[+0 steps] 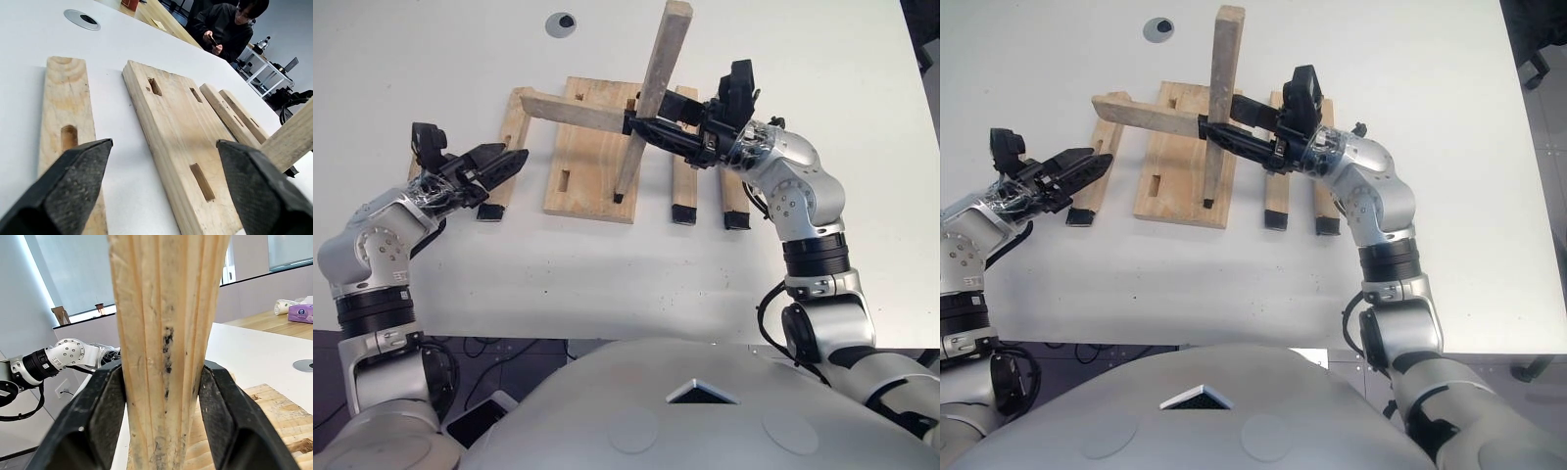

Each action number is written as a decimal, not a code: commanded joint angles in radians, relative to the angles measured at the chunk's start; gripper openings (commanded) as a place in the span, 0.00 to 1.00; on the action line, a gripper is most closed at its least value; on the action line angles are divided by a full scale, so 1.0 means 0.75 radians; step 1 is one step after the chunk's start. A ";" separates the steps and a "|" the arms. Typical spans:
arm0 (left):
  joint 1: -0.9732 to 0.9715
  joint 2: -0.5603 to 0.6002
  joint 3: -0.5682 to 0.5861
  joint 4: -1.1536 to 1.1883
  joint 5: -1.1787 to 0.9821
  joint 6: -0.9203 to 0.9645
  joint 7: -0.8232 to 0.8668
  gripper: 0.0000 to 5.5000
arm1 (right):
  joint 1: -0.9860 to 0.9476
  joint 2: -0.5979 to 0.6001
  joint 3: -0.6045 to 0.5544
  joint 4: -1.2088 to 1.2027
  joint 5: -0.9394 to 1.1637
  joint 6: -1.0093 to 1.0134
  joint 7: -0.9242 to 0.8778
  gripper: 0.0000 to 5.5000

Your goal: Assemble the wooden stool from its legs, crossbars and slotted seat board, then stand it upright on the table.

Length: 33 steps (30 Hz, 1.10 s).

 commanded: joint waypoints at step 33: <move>-0.014 -0.059 0.041 -0.019 -0.022 0.041 0.069 0.71 | -0.017 -0.147 0.180 0.177 -0.375 -0.249 0.049 0.38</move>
